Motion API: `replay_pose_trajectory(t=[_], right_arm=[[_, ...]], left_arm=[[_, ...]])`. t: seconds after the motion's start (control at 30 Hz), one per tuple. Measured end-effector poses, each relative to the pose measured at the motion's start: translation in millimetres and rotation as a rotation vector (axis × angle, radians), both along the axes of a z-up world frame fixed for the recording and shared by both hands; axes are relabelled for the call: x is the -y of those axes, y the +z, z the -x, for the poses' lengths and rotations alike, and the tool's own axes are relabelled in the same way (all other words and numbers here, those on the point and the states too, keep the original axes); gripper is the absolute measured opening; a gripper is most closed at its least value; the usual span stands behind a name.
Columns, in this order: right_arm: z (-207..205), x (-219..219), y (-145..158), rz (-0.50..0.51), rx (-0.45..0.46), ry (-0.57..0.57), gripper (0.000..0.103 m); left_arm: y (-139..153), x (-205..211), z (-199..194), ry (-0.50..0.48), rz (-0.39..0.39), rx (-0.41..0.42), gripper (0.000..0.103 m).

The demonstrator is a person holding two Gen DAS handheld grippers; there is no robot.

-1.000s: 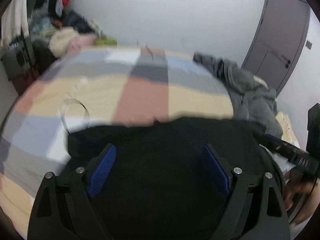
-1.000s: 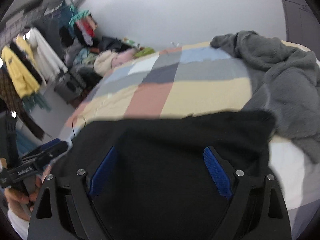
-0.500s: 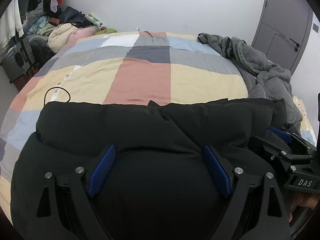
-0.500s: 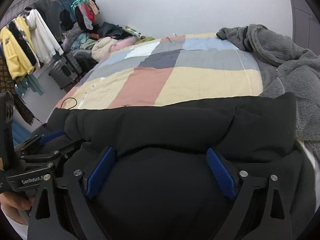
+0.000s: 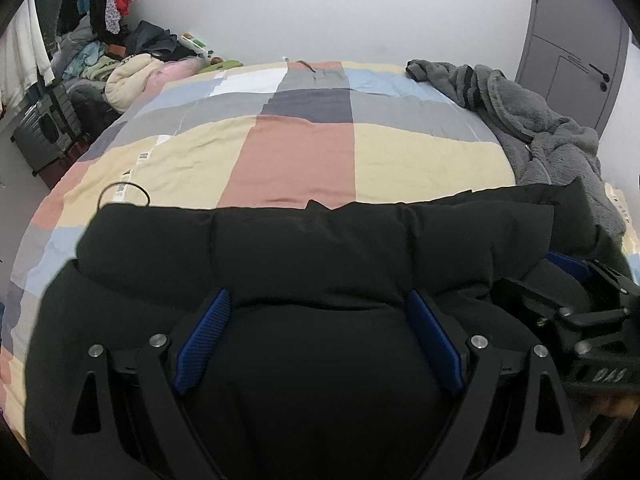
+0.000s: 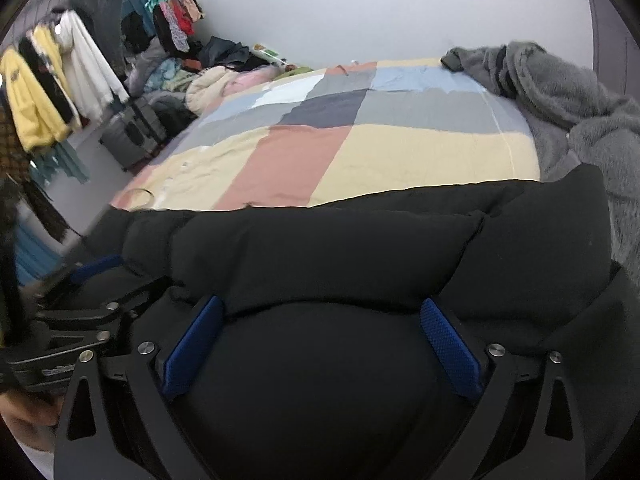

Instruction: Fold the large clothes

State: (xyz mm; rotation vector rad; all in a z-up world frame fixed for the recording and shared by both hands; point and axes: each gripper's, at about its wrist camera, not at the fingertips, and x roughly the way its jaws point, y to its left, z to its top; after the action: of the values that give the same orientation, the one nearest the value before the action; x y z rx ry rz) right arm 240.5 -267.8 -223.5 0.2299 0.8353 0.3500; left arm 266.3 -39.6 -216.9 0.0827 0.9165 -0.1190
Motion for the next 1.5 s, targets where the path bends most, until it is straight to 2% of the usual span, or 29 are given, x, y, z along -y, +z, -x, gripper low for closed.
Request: replay_pose_trajectory(t=[0.07, 0.2, 0.3, 0.37, 0.53, 0.6, 0.7, 0.8, 0.87, 0.9, 0.93, 0.97, 1.0, 1.03, 1.07, 1.1, 1.13, 1.23, 1.37, 1.5], right_arm=[[9.2, 12.8, 11.1, -0.047, 0.01, 0.0, 0.098], [27.0, 51.2, 32.4, -0.057, 0.055, -0.042, 0.098], [40.7, 91.4, 38.9, -0.132, 0.033, -0.08, 0.098], [50.1, 116.1, 38.7, -0.157, 0.019, -0.112, 0.098], [57.1, 163.7, 19.7, -0.156, -0.063, -0.211, 0.098], [53.0, 177.2, 5.0, -0.227, -0.107, -0.232, 0.098], [39.5, 189.5, -21.9, -0.357, -0.197, -0.251, 0.098], [26.3, 181.1, -37.3, -0.381, -0.254, -0.218, 0.098], [20.4, 169.4, -37.5, -0.362, -0.257, -0.177, 0.093], [18.4, 162.2, -35.8, -0.337, -0.249, -0.157, 0.082], [17.2, 155.3, -33.5, -0.318, -0.24, -0.138, 0.064], [15.8, 147.5, -29.7, -0.302, -0.224, -0.11, 0.054], [17.2, 140.9, -24.0, -0.285, -0.195, -0.089, 0.032], [18.4, 136.6, -18.2, -0.275, -0.17, -0.078, 0.018], [19.8, 134.0, -10.0, -0.269, -0.136, -0.079, 0.014], [20.7, 133.2, -3.5, -0.265, -0.11, -0.085, 0.011], [22.5, 131.6, 4.4, -0.251, -0.079, -0.09, 0.009], [26.4, 126.7, 32.1, -0.191, 0.032, -0.116, 0.008], [32.7, 127.0, 65.5, -0.182, 0.189, -0.148, 0.007], [25.3, 133.2, 82.3, -0.191, 0.263, -0.183, 0.006]], left_arm=[[7.2, -6.9, 5.2, 0.008, 0.018, 0.006, 0.09], [30.6, -35.6, 22.8, 0.055, 0.076, 0.06, 0.092], [42.6, -75.1, 34.5, 0.133, 0.121, 0.082, 0.098], [41.8, -98.8, 36.2, 0.19, 0.128, 0.067, 0.098], [29.6, -161.9, 39.5, 0.318, 0.213, 0.012, 0.098], [18.6, -178.2, 35.7, 0.35, 0.267, -0.03, 0.098], [-1.1, -188.2, 27.6, 0.372, 0.306, -0.096, 0.097], [-11.2, -189.9, 26.0, 0.367, 0.369, -0.128, 0.095], [-13.4, -189.9, 26.7, 0.354, 0.407, -0.131, 0.089], [-14.0, -188.7, 26.5, 0.345, 0.418, -0.132, 0.081], [-14.6, -186.8, 26.3, 0.333, 0.425, -0.133, 0.072], [-15.1, -184.2, 25.8, 0.32, 0.426, -0.134, 0.068], [-14.4, -182.5, 25.8, 0.314, 0.422, -0.125, 0.057], [-13.1, -182.3, 26.3, 0.311, 0.419, -0.112, 0.042], [-8.4, -180.8, 26.8, 0.306, 0.413, -0.083, 0.033], [-3.7, -181.8, 27.3, 0.305, 0.417, -0.056, 0.02], [2.8, -183.1, 29.3, 0.304, 0.433, -0.018, 0.013], [29.8, -183.9, 35.2, 0.286, 0.464, 0.11, 0.008], [63.2, -180.9, 45.7, 0.262, 0.501, 0.233, 0.008], [83.5, -182.1, 40.5, 0.263, 0.495, 0.321, 0.008]])
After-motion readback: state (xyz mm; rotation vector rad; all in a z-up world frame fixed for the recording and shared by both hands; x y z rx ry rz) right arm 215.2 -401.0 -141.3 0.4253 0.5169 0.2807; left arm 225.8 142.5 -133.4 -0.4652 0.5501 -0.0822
